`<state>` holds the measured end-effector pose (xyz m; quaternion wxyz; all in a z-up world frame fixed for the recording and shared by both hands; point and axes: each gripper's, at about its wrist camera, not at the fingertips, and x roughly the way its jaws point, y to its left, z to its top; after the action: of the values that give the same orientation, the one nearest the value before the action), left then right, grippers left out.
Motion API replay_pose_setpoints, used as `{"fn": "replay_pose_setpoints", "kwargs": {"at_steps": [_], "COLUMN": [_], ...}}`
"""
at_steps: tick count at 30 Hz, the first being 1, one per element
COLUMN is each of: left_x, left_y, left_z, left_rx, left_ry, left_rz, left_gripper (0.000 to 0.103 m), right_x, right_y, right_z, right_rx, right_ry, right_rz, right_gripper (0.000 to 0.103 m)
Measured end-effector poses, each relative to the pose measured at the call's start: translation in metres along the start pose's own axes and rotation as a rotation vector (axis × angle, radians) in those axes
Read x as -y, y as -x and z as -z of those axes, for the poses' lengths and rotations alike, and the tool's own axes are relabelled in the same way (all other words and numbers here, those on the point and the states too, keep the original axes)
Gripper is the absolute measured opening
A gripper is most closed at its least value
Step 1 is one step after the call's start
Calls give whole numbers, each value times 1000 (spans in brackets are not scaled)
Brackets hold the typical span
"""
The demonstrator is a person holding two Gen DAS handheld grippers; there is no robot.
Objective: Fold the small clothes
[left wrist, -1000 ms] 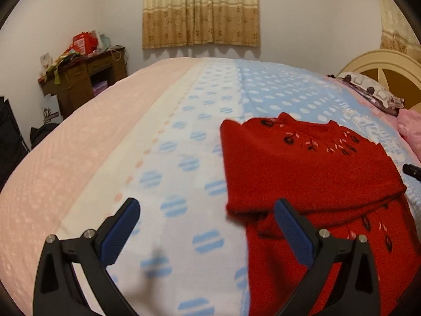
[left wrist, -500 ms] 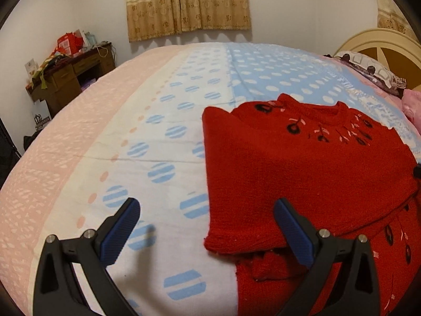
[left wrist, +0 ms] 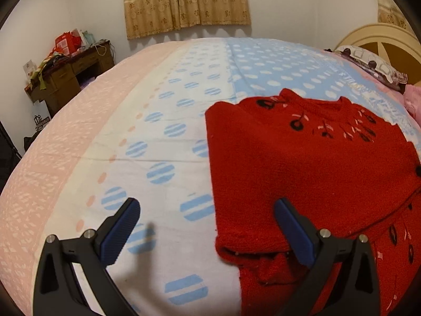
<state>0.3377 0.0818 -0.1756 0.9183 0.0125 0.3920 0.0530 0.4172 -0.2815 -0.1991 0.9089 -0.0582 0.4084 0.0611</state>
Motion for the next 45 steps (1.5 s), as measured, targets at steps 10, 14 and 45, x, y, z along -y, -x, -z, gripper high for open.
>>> {"fn": "replay_pose_setpoints", "kwargs": {"at_steps": [10,14,45], "left_x": [-14,-10,-8], "left_y": [-15,-21,101], "left_z": [-13,-11,57], "left_rx": [-2,-33,55], "left_ry": [28,9,12], "left_rz": [-54,-52,68], "left_gripper": [103,103,103], "right_x": [-25,-13,-24], "right_y": [17,-32,95], "right_z": [-25,-22,59], "right_rx": [91,-62,97], "right_ry": [35,-44,-68], "right_rz": [-152,-148,-179], "right_gripper": [73,73,73]}}
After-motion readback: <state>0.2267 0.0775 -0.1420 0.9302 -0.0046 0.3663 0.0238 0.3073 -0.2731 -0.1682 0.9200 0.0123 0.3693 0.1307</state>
